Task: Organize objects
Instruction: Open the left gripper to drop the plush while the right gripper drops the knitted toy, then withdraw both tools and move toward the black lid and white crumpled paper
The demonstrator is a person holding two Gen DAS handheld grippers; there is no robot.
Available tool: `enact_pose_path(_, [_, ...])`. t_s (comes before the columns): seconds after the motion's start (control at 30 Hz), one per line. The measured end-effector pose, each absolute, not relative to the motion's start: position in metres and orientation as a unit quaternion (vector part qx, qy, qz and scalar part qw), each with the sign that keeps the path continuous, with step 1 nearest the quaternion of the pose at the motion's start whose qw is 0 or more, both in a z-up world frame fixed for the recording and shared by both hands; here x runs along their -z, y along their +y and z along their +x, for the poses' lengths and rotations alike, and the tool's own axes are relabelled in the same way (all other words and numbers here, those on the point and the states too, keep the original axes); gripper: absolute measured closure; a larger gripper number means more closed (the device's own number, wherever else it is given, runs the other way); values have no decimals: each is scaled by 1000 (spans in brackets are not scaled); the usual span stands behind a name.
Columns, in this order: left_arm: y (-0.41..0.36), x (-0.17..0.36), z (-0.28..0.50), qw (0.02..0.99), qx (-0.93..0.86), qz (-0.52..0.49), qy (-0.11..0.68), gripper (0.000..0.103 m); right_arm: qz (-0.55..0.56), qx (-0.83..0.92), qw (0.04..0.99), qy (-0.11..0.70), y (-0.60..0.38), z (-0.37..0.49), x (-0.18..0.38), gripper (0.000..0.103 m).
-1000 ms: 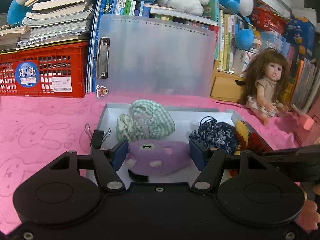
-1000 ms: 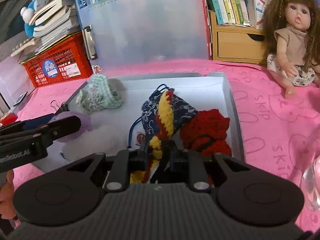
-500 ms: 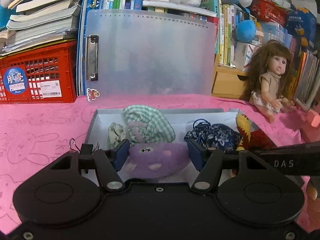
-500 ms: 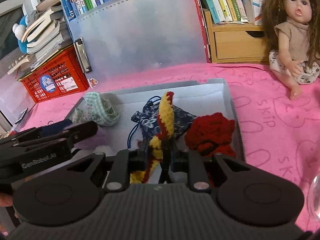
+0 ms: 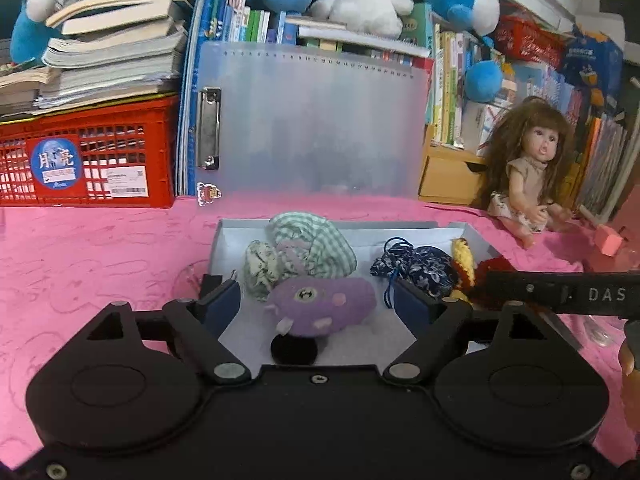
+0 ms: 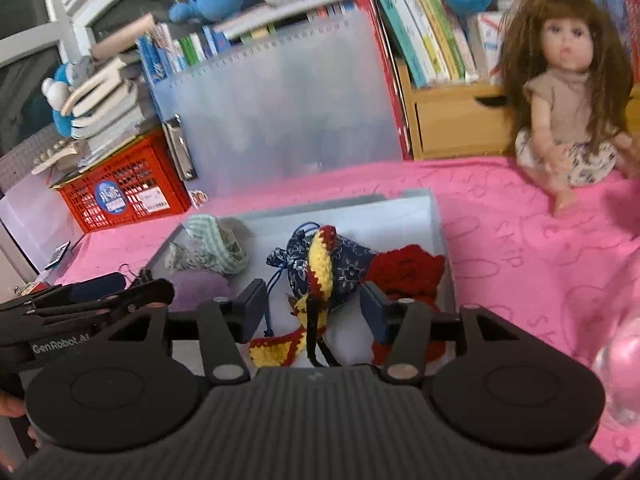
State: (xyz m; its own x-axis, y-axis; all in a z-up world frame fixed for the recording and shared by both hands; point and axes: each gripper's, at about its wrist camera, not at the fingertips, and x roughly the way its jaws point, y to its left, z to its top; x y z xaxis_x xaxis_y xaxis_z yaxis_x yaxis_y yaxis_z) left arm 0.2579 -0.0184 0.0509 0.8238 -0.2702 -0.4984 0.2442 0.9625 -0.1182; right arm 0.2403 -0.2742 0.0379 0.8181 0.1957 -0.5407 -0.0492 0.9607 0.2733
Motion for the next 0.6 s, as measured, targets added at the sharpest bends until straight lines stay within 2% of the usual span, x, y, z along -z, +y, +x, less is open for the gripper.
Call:
enact_pose_path(0.3, [6, -57, 198, 955, 143, -36, 257, 16, 98, -101, 957, 254, -258, 178, -45, 23])
enact_pose_path(0.6, [10, -49, 136, 958, 140, 1, 250, 14, 60, -124, 957, 255, -242, 134, -33, 17])
